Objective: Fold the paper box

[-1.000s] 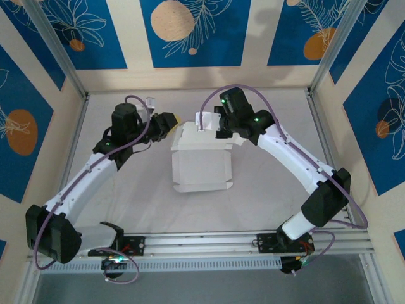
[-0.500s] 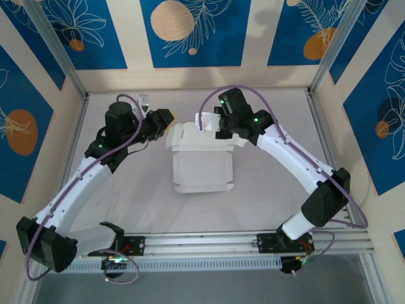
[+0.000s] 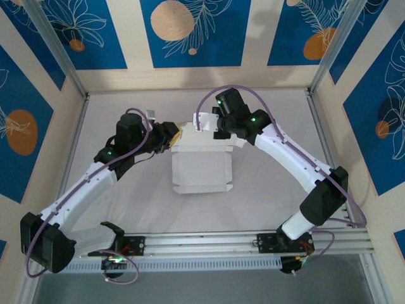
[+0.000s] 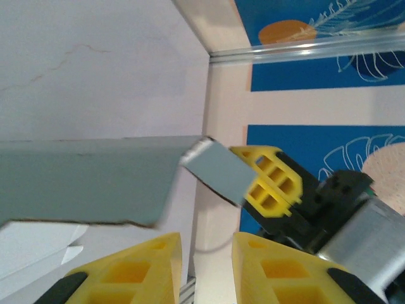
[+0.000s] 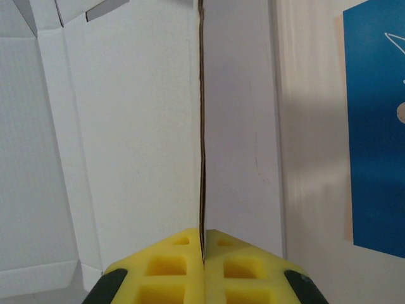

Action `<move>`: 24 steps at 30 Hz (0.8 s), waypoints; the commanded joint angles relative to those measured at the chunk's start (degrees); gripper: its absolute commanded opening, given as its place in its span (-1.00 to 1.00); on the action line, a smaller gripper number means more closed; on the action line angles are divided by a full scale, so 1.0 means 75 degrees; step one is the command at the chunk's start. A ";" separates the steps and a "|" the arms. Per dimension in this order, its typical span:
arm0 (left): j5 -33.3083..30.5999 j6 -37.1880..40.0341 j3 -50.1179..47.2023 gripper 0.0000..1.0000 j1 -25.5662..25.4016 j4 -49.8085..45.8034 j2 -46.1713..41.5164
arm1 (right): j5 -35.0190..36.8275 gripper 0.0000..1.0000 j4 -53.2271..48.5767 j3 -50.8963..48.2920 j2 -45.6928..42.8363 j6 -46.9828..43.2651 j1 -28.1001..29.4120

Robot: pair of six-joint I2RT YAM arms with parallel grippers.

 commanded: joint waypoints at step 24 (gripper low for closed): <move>-0.0229 -0.0536 -0.0339 -0.32 0.0367 0.1246 0.0280 | 0.0185 -1.00 -0.0353 0.0318 -0.0066 0.0108 0.0239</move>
